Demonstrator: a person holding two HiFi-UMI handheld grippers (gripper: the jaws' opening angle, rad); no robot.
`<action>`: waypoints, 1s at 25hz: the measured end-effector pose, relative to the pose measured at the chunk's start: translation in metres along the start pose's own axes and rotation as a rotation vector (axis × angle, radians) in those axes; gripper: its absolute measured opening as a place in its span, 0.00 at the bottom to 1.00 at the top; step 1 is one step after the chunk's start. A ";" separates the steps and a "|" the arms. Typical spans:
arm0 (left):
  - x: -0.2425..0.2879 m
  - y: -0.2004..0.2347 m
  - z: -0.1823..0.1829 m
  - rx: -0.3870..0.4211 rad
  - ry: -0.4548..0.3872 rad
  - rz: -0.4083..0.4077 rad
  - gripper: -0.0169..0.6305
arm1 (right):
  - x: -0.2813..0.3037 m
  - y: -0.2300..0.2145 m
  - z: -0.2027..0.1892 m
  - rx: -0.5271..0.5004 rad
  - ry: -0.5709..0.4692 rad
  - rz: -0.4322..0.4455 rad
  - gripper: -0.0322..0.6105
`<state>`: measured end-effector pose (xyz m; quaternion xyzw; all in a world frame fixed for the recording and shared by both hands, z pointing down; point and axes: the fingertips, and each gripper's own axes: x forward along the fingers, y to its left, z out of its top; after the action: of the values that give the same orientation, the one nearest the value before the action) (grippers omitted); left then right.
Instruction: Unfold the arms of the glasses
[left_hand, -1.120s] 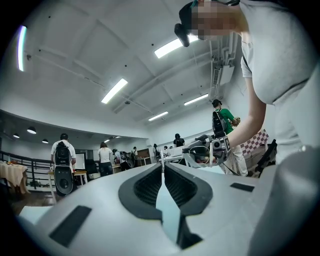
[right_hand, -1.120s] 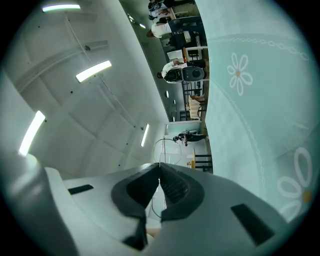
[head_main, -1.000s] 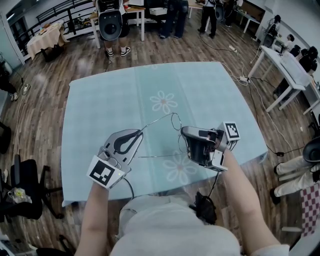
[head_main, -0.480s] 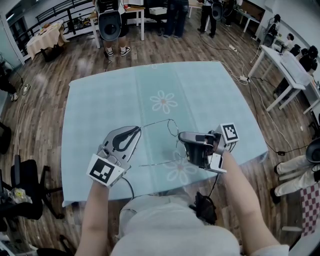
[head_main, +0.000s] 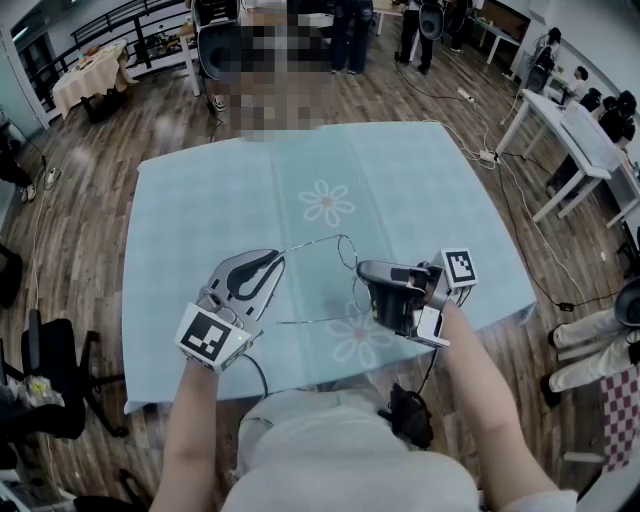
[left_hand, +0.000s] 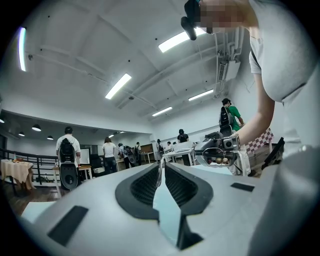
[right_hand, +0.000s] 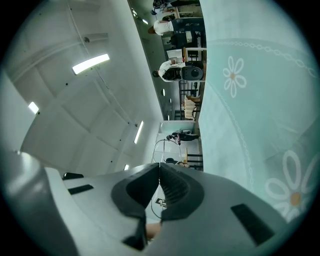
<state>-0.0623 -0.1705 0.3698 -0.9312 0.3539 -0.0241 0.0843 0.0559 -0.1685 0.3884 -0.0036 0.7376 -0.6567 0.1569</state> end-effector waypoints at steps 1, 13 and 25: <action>0.000 0.000 -0.001 0.000 0.006 -0.002 0.08 | 0.000 -0.001 0.000 0.001 -0.004 0.001 0.07; -0.003 0.004 -0.011 -0.004 0.046 0.027 0.20 | -0.002 0.002 0.003 -0.020 -0.033 0.023 0.07; -0.015 0.015 -0.024 -0.039 0.069 0.165 0.20 | -0.004 -0.001 0.001 -0.060 -0.122 0.017 0.07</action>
<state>-0.0858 -0.1751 0.3909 -0.8988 0.4327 -0.0423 0.0554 0.0596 -0.1689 0.3905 -0.0420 0.7462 -0.6313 0.2070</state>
